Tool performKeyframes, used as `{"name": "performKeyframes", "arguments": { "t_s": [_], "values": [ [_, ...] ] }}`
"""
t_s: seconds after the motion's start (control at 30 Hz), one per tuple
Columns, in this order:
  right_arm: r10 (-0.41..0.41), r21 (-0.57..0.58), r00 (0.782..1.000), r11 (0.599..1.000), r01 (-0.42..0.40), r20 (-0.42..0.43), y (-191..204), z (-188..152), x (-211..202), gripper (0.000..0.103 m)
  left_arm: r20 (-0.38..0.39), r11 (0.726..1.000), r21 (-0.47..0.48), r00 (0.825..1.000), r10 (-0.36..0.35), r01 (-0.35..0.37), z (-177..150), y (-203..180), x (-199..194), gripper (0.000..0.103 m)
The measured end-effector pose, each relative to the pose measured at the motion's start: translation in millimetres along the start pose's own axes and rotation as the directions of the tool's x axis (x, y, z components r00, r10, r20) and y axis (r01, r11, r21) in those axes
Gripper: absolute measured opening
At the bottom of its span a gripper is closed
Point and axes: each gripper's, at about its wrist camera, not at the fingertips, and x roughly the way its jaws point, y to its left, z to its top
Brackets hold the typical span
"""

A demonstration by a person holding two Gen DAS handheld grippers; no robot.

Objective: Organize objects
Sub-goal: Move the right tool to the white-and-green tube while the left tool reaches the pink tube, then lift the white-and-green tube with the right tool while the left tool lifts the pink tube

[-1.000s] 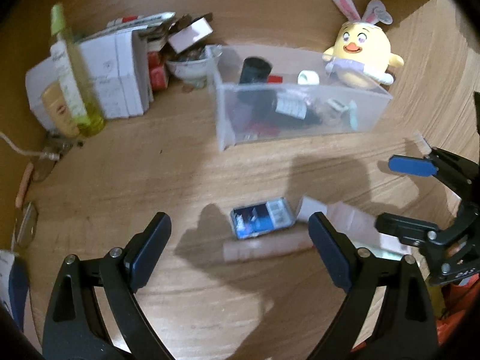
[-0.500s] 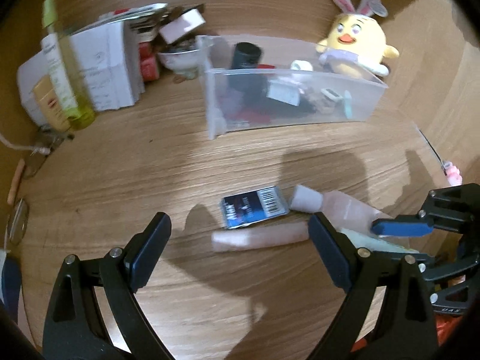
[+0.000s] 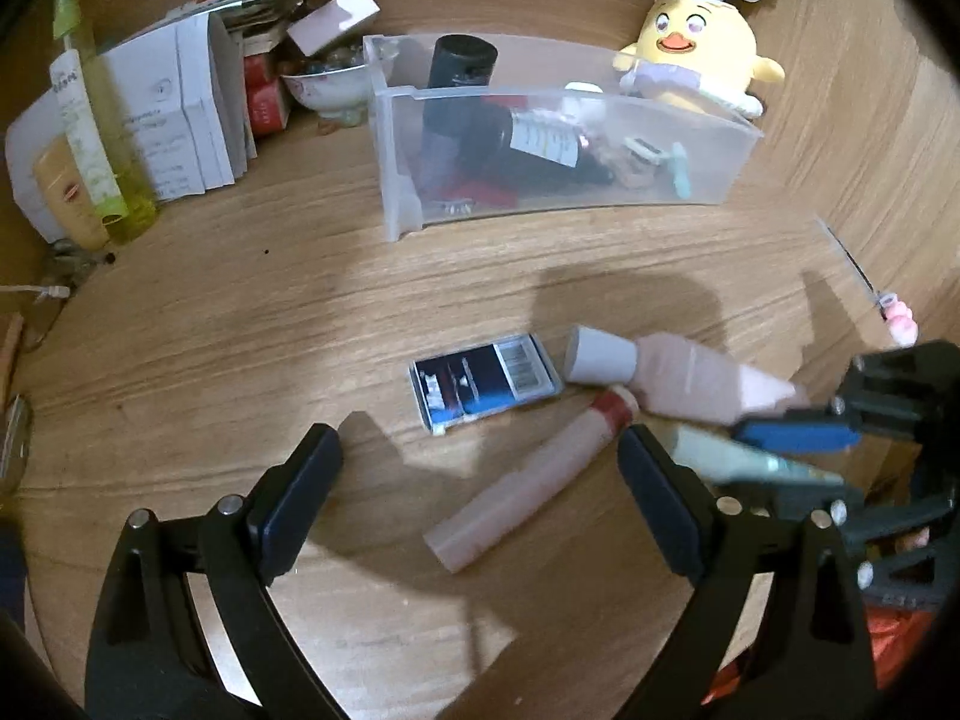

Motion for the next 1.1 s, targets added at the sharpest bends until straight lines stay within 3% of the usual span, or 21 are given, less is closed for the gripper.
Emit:
{"name": "performKeyframes", "arguments": {
  "t_s": [0.07,0.17,0.23,0.33,0.47,0.7,1.1],
  "values": [
    [-0.009,0.003,1.000,1.000,0.009,0.004,-1,0,0,0.016,0.006,1.000,0.002,1.000,0.000,0.000,-3,-1,-3,0.093],
    [-0.020,0.004,1.000,1.000,0.020,0.013,-1,-1,0,0.014,0.029,0.999,0.024,0.999,0.024,-0.025,-6,-5,-4,0.077],
    [-0.026,0.006,1.000,1.000,0.026,0.017,0,0,0,0.014,0.048,0.999,0.051,0.999,0.015,-0.017,-7,-10,-5,0.056],
    [-0.030,0.012,0.999,0.999,0.030,0.020,0,0,0,0.014,0.063,0.995,0.093,0.998,-0.025,0.020,-9,-21,-8,0.034],
    [-0.013,0.040,1.000,0.999,0.012,0.023,-3,0,0,0.014,0.069,0.992,0.128,0.997,-0.031,0.022,-12,-34,-9,0.015],
    [-0.022,0.085,0.997,0.996,0.015,0.075,-12,3,-15,0.014,0.072,0.994,0.110,0.997,-0.009,0.001,-9,-38,-12,0.014],
    [-0.096,0.170,0.979,0.983,0.064,0.182,-45,20,-43,0.014,0.211,0.997,0.077,0.978,-0.008,-0.008,21,-42,-47,0.014]
  ]
}}
